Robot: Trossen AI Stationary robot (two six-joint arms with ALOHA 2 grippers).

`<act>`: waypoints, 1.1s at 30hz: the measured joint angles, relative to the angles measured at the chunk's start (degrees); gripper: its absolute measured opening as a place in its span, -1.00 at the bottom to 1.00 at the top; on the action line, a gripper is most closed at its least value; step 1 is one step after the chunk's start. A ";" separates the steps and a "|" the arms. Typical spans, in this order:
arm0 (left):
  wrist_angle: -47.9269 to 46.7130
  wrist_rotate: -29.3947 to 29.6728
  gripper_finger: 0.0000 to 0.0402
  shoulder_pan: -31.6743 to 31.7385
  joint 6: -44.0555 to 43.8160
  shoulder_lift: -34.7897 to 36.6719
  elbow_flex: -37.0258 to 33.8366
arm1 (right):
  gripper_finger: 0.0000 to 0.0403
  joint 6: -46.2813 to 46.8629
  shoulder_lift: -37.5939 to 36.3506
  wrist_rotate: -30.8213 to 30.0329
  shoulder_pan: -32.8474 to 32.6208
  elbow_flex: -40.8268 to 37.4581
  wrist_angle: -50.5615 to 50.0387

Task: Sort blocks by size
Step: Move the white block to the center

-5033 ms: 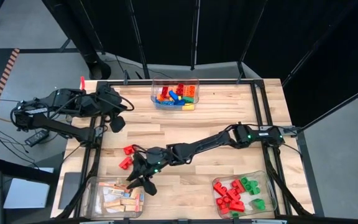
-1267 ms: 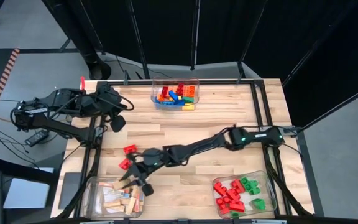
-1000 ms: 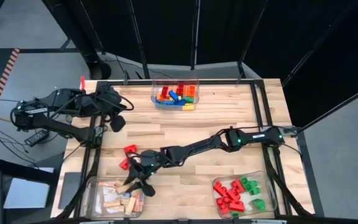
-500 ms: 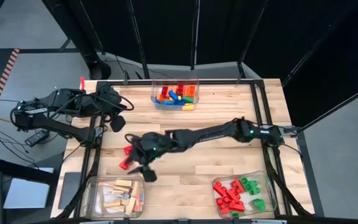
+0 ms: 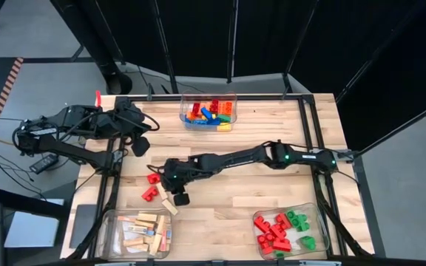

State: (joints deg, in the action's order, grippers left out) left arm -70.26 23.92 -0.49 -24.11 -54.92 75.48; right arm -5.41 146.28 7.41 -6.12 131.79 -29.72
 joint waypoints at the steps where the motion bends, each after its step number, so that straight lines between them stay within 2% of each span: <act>1: 0.01 0.00 -0.93 0.00 -0.15 0.00 0.00 | -0.42 0.18 0.78 0.65 0.01 0.00 1.92; 6: -0.02 0.02 -0.93 0.00 -0.24 0.00 0.00 | -0.70 0.12 2.80 7.87 -0.47 -0.18 9.18; 11: 0.00 0.02 -0.93 0.00 -0.22 0.00 0.00 | -0.95 -2.89 2.75 7.99 -1.71 -1.68 12.46; 19: 0.00 0.06 -0.93 0.00 -0.22 0.00 0.00 | -0.96 -3.23 2.86 9.83 -1.70 -4.11 14.46; 33: 0.02 2.62 -0.93 0.00 -0.20 0.00 0.00 | -0.98 -3.60 2.69 9.69 -1.59 -9.86 21.38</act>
State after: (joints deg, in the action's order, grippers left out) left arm -70.24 26.55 -0.49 -24.32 -54.92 75.48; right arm -9.01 148.97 17.09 -7.71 121.93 -8.33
